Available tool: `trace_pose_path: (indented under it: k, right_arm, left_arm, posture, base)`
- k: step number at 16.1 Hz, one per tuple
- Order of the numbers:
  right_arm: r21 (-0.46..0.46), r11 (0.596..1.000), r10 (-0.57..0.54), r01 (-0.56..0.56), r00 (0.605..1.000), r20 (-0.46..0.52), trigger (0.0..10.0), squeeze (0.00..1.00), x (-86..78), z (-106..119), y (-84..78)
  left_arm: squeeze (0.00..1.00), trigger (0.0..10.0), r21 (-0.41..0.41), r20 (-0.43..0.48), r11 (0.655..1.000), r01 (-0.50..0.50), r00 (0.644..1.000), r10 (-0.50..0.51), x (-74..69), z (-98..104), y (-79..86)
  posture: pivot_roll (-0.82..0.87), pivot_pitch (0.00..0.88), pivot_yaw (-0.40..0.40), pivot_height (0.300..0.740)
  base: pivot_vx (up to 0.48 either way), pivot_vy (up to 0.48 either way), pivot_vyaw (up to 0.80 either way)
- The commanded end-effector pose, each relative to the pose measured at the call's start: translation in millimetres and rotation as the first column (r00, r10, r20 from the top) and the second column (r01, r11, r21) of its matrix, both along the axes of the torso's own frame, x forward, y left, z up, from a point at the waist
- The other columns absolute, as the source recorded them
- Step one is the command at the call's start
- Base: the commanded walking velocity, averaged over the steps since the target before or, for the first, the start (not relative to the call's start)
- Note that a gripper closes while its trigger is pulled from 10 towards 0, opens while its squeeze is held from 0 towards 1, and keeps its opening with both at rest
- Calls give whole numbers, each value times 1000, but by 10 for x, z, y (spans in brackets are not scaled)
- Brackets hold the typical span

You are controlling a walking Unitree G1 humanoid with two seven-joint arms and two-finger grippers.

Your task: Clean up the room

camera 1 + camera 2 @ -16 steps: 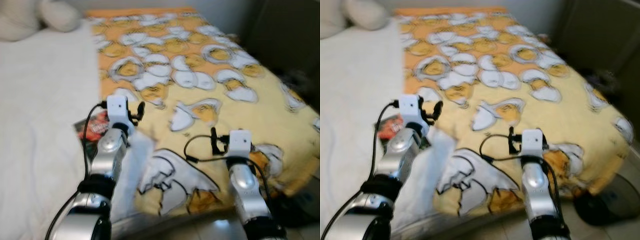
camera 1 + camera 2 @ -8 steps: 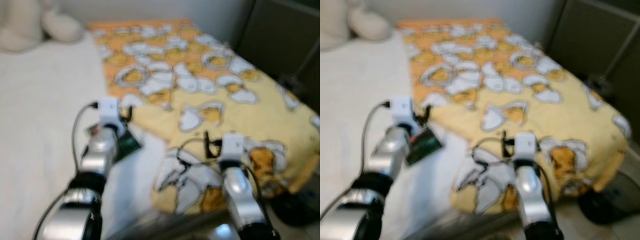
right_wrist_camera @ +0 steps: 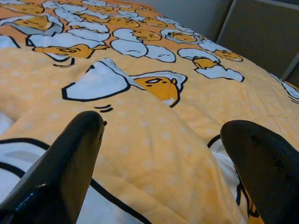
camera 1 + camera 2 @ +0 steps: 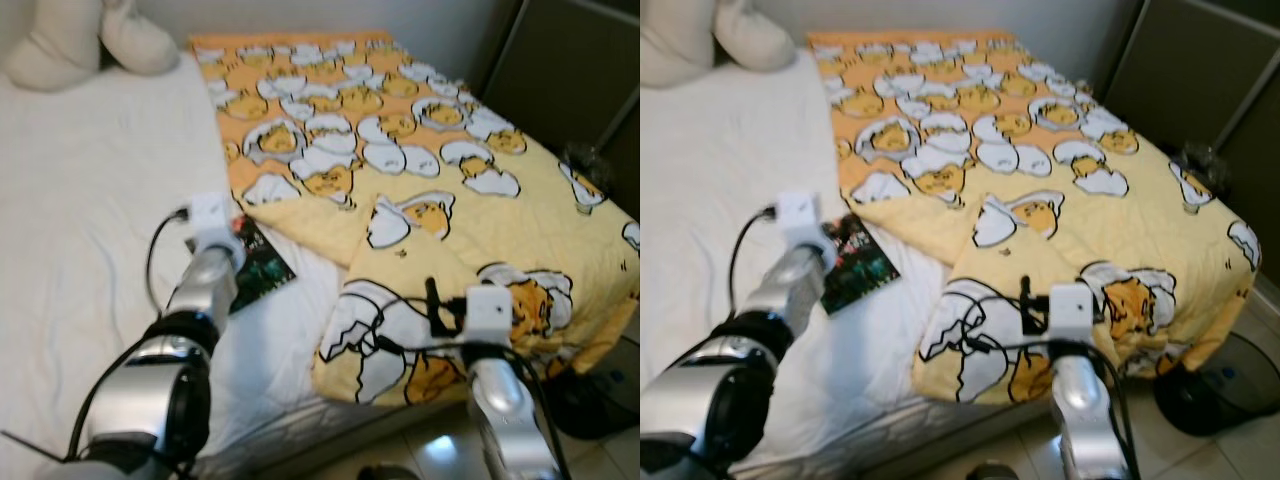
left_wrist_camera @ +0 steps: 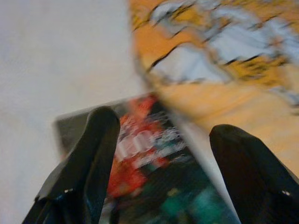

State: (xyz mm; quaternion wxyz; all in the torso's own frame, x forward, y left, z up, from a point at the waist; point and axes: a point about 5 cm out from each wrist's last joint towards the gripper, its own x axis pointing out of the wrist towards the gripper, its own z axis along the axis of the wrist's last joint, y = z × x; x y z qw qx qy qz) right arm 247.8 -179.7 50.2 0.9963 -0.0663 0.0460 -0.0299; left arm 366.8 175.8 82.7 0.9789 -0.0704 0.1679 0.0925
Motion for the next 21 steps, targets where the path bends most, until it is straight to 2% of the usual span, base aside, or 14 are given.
trace_pose_path:
  k: [1, 3, 5, 8, 10, 12, 14, 15, 16, 17, 18, 19, 21]
  right_arm:
    - [1, 1000, -7, 7, 1000, 8, 10000, 0, -51, 73, -81]
    - [-4, 1000, -6, 6, 1000, 2, 10000, 0, -136, 91, -120]
    - [-24, 1000, -19, 18, 999, -37, 10000, 0, -331, 89, -217]
    - [-30, 999, -28, 26, 998, -61, 10000, 0, -451, 114, -248]
    - [-27, 999, -29, 27, 997, -73, 10000, 0, -478, 113, -230]
    - [-23, 999, -28, 26, 996, -88, 10000, 0, -496, 116, -217]
    - [-22, 999, -27, 25, 995, -91, 10000, 0, -487, 116, -217]
    - [-16, 1000, -26, 25, 995, -91, 10000, 0, -474, 125, -221]
    - [-9, 1000, -21, 20, 996, -90, 10000, 0, -465, 134, -214]
    - [94, 993, 82, -72, 991, -102, 10000, 0, -447, 165, -101]
    - [178, 962, 228, -205, 966, -124, 10000, 0, -445, 189, 34]
    - [208, 936, 317, -285, 938, -142, 10000, 0, -445, 207, 87]
    - [225, 894, 426, -388, 890, -160, 10000, 0, -395, 289, 72]
  left_arm:
    - [0, 10000, 11, -10, 998, -67, 998, 67, 9, 23, 97]
    - [0, 10000, 18, -16, 996, -91, 996, 91, -5, 9, 145]
    - [0, 10000, -1, -63, 992, -125, 990, 124, -74, -100, 202]
    - [0, 10000, -62, -134, 990, -126, 984, 117, -161, -259, 145]
    - [0, 10000, -33, -149, 991, -126, 982, 120, -182, -291, 121]
    - [0, 10000, 29, -183, 984, -174, 967, 176, -228, -343, 142]
    - [0, 10000, -35, -192, 986, -164, 969, 154, -234, -373, 45]
    - [0, 10000, -119, -197, 979, -163, 971, 137, -234, -392, -37]
    - [0, 10000, -159, -202, 975, -157, 972, 123, -237, -404, -79]
    - [0, 10000, -199, -221, 966, -162, 968, 117, -259, -441, -121]
    - [0, 10000, -226, -245, 956, -186, 961, 129, -290, -484, -134]
    - [0, 10000, -261, -261, 944, -202, 956, 133, -313, -515, -152]
    - [0, 10000, -338, -279, 916, -214, 953, 119, -340, -557, -210]
  posture:
    - [-179, 101, -41, 730]
    - [-202, 121, -50, 730]
    - [-240, 154, -63, 730]
    - [-259, 176, -63, 730]
    - [-259, 179, -62, 730]
    - [-248, 180, -61, 730]
    - [-245, 181, -64, 730]
    - [-246, 184, -68, 730]
    - [-247, 183, -70, 730]
    - [-248, 186, -73, 730]
    - [-253, 187, -76, 730]
    - [-253, 187, -78, 730]
    - [-250, 185, -87, 730]
  base:
    - [0, 0, 0]
    - [0, 0, 0]
    - [0, 0, 0]
    - [0, 0, 0]
    - [0, 0, 0]
    - [0, 0, 0]
    - [0, 0, 0]
    - [0, 0, 0]
    - [0, 0, 0]
    - [0, 0, 0]
    - [0, 0, 0]
    - [0, 0, 0]
    - [0, 0, 0]
